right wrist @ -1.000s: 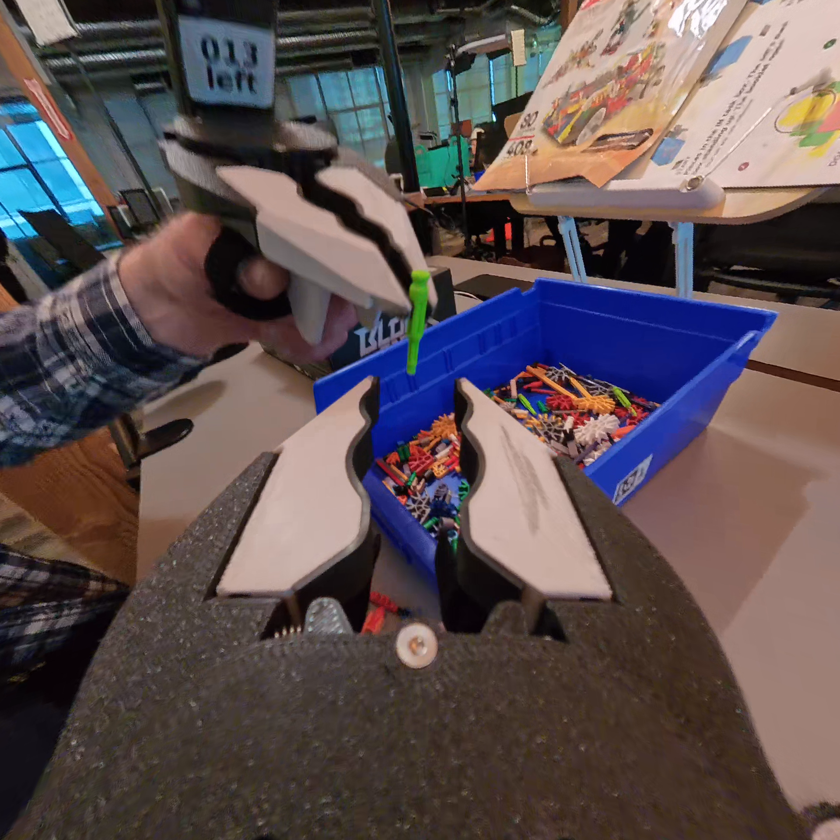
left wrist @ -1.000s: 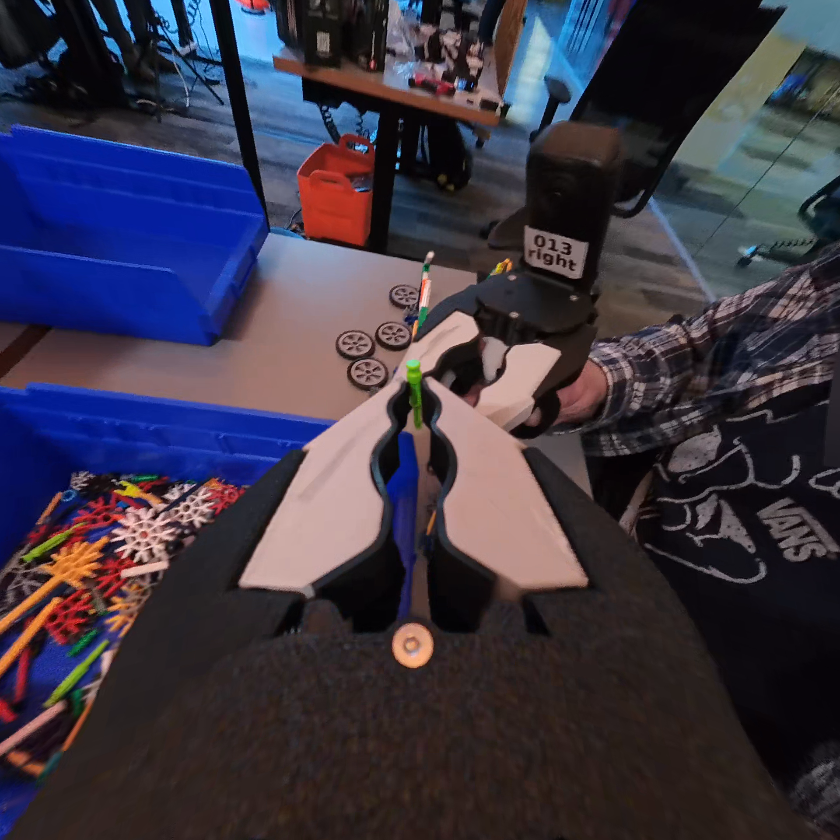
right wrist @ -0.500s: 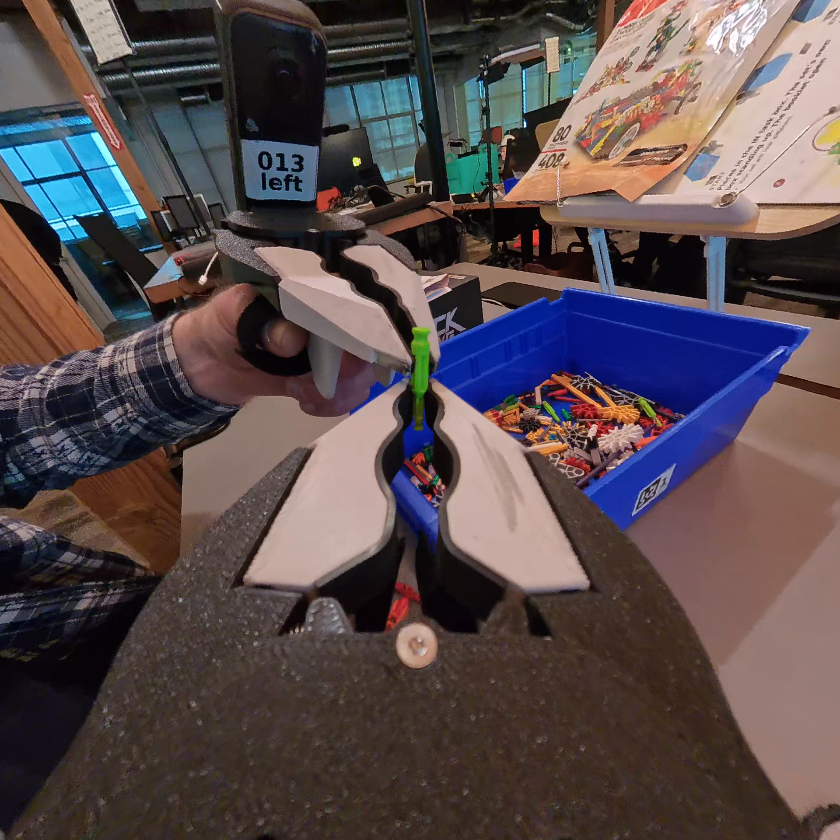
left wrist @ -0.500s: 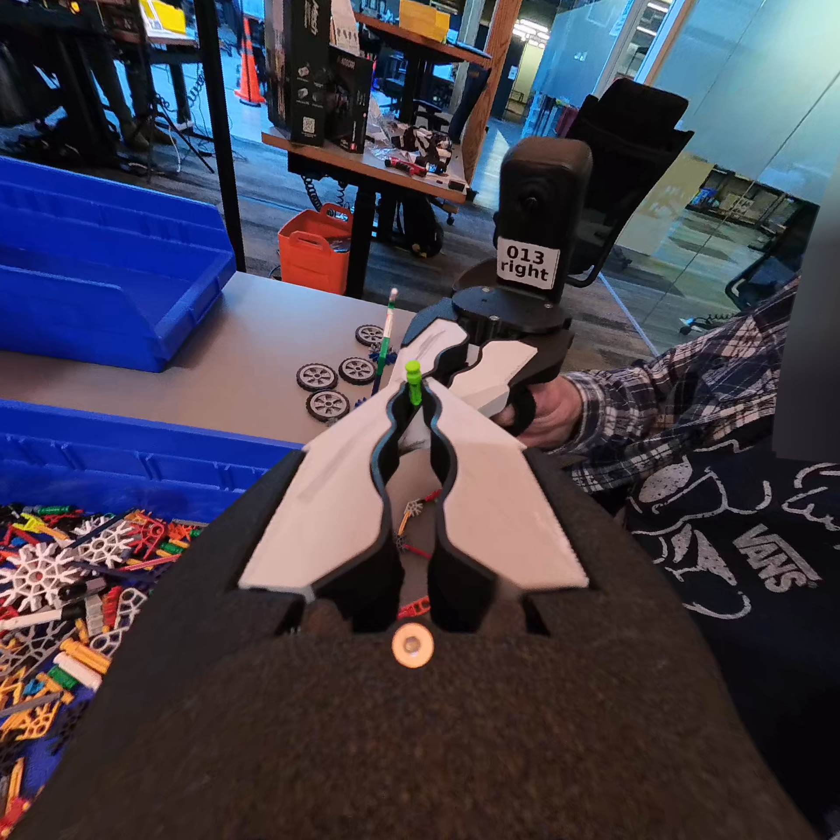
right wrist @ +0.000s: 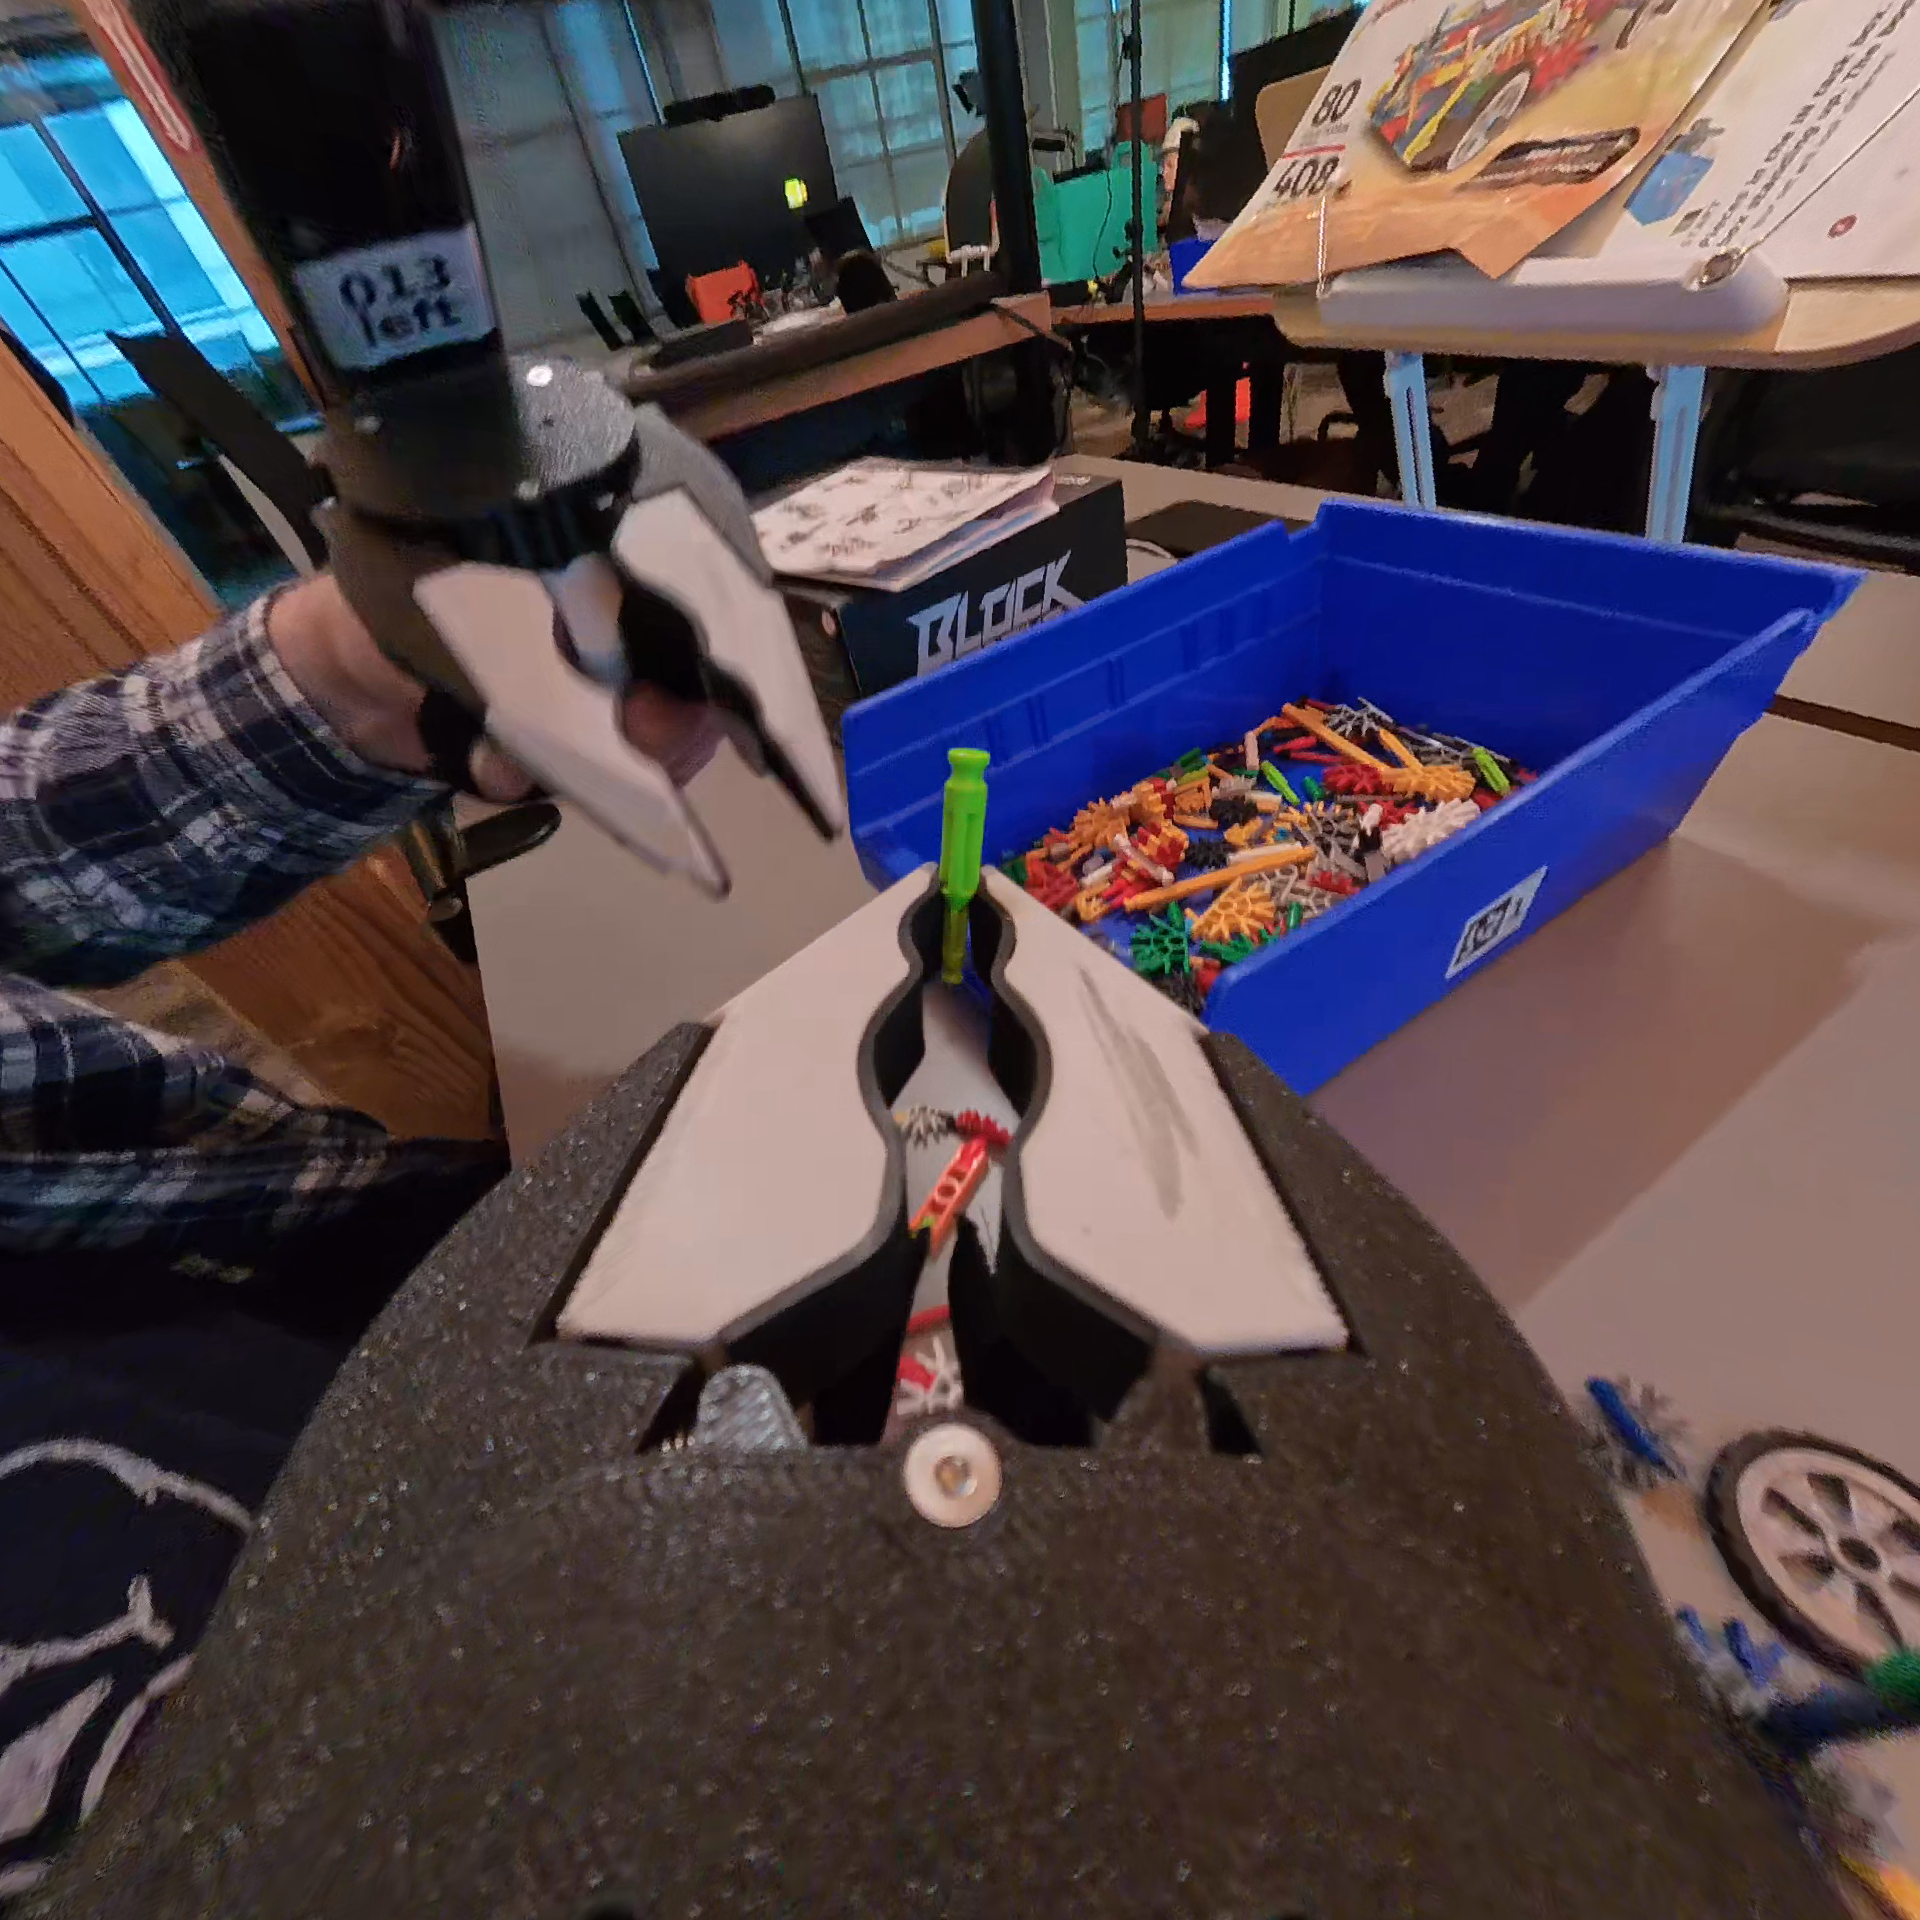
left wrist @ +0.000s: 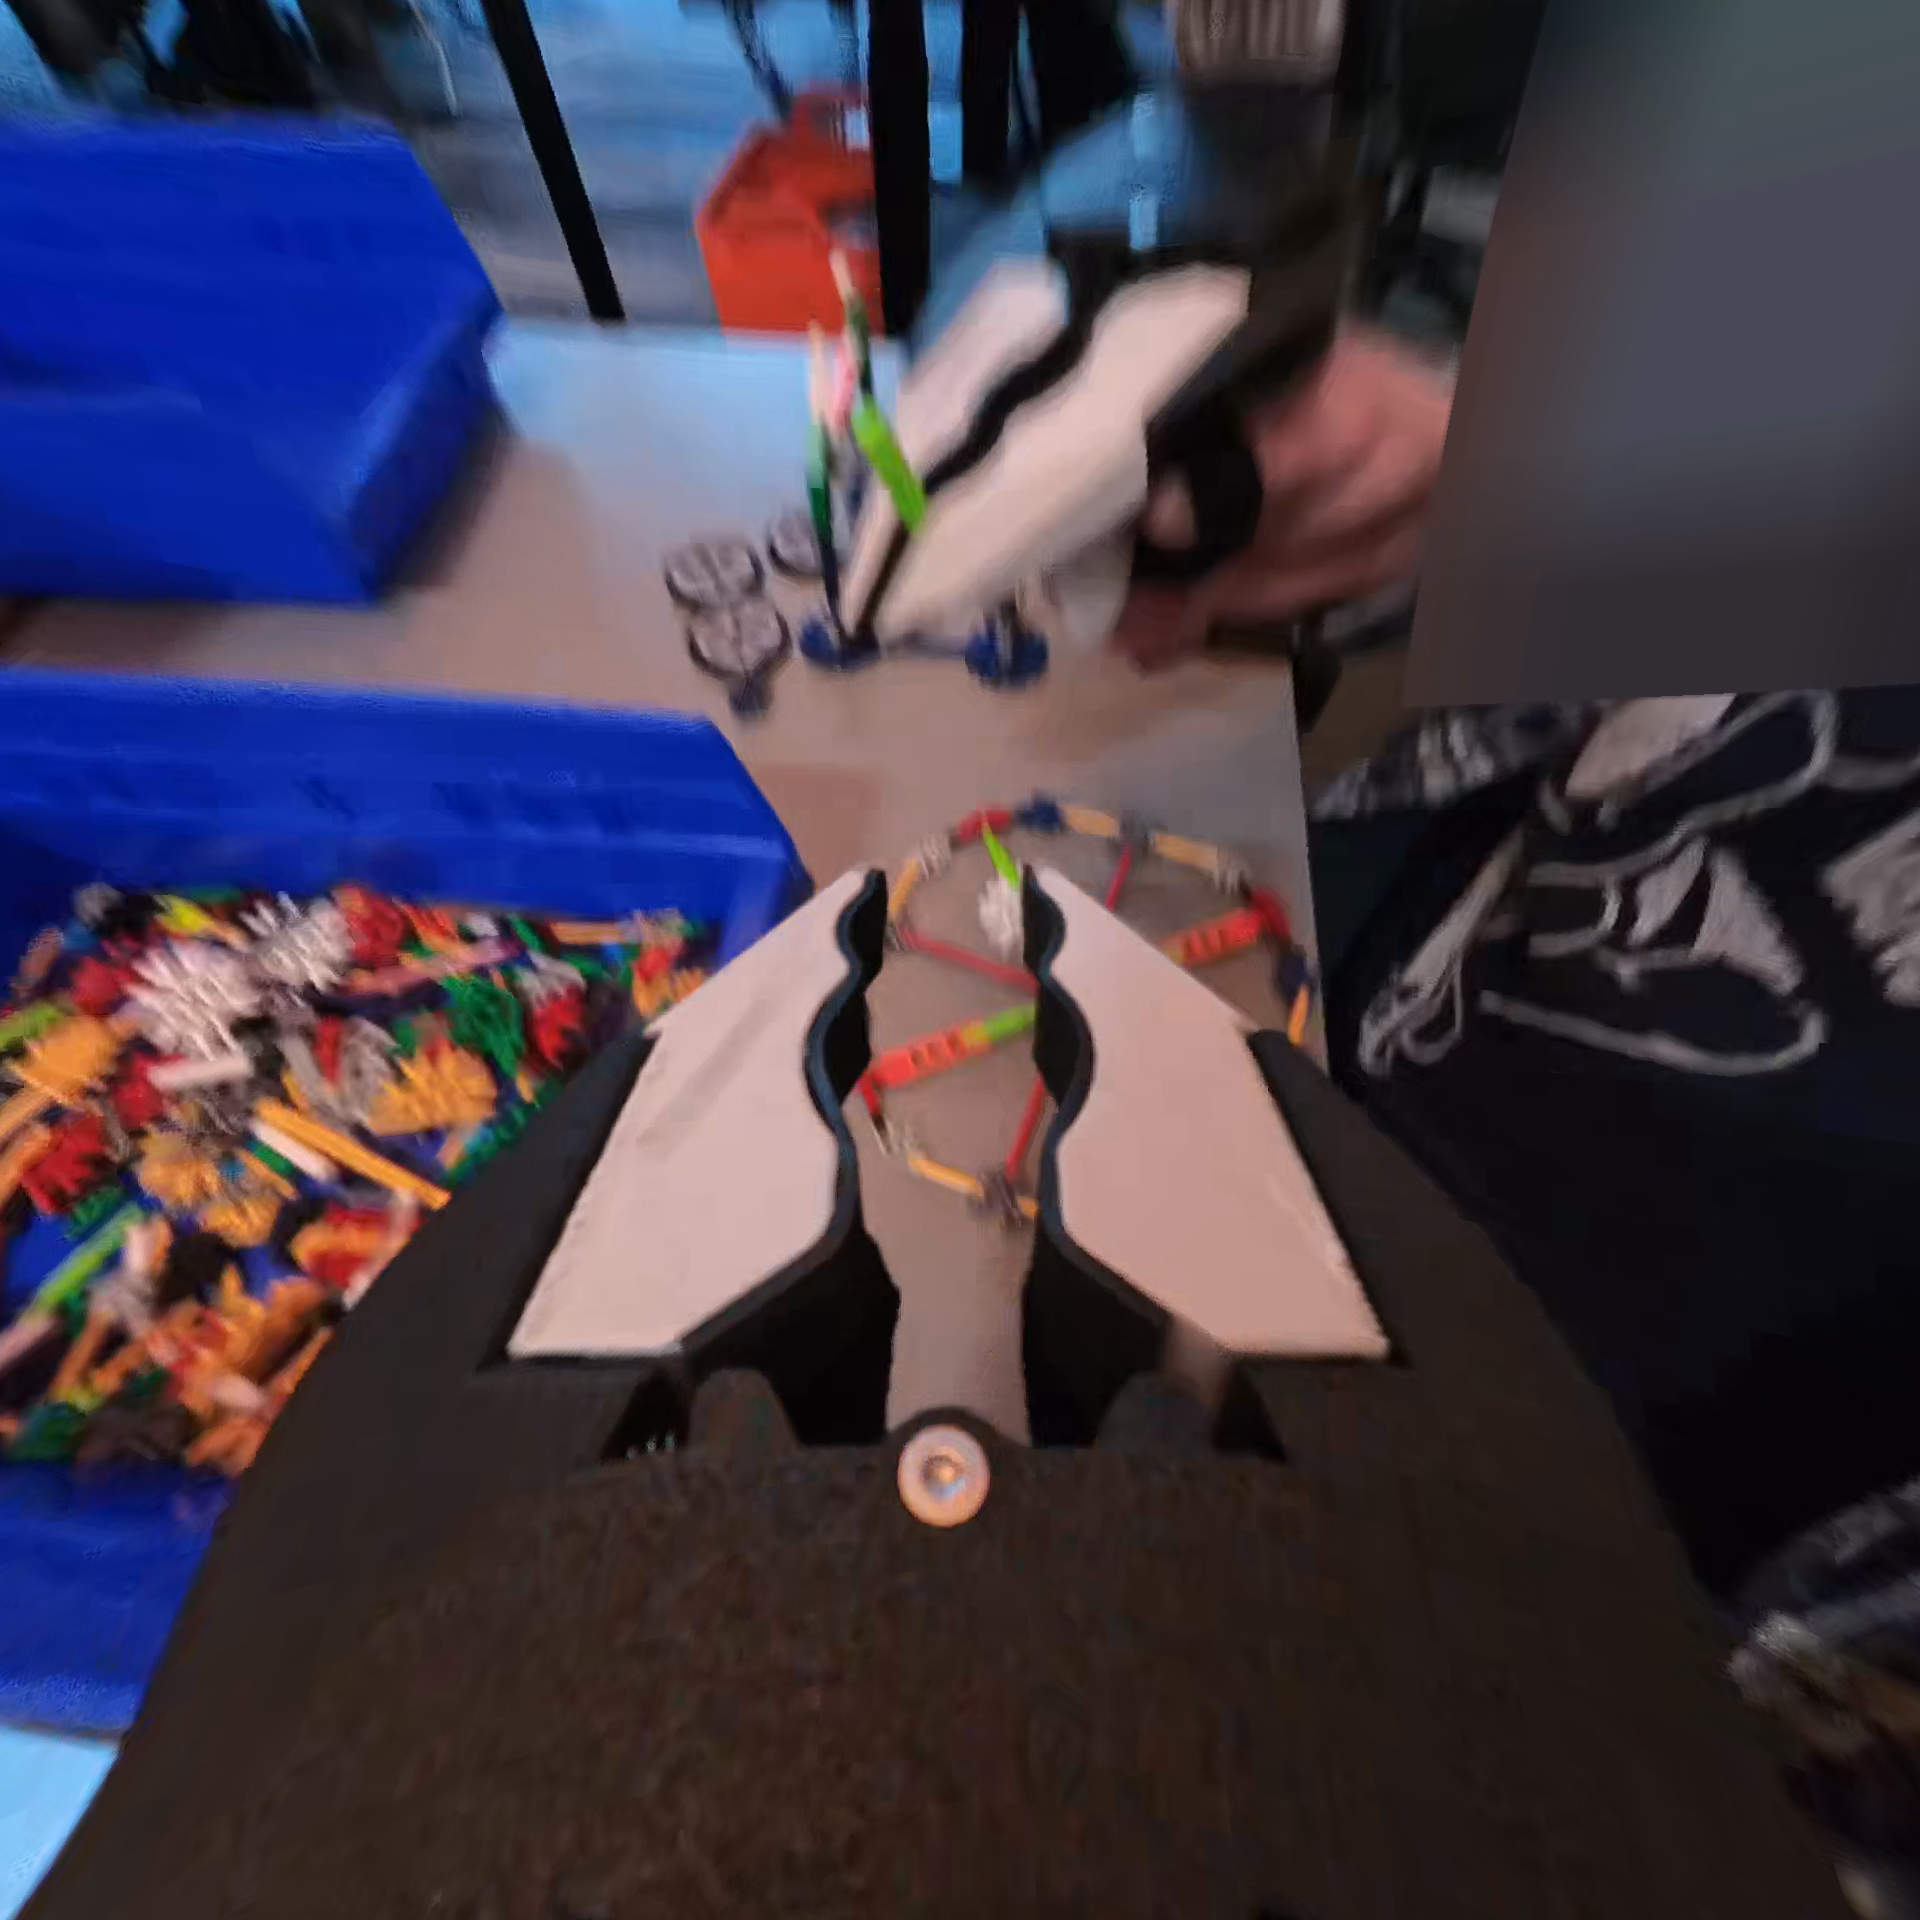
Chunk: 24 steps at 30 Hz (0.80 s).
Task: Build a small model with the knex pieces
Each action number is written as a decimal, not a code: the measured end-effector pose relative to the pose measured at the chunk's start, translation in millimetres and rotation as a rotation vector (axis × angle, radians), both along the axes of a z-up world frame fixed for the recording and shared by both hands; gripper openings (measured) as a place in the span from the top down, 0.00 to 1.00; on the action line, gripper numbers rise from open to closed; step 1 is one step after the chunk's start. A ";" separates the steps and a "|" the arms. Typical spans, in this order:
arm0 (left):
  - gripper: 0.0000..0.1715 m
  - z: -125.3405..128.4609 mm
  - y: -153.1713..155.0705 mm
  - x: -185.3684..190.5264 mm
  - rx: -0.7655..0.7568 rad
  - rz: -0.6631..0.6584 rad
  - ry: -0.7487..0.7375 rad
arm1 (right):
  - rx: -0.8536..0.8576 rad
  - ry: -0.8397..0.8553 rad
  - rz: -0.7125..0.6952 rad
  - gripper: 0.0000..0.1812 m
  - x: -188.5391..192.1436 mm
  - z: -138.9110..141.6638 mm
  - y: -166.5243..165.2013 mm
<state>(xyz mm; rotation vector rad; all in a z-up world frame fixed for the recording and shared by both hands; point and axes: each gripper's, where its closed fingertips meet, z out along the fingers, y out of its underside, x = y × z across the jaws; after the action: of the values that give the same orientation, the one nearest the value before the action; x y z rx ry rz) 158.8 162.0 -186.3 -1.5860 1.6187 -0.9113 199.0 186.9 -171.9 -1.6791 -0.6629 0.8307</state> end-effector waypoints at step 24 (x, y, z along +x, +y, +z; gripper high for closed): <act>0.96 -138.7 -60.0 -79.1 0.117 0.005 0.510 | -0.059 -0.129 -0.015 0.99 24.4 -45.2 -41.1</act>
<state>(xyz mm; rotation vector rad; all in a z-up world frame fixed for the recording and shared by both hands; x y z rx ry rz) 79.6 102.0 -325.0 -1.8335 1.9648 -0.4119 223.4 145.8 -217.1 -1.8003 -0.7195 0.7421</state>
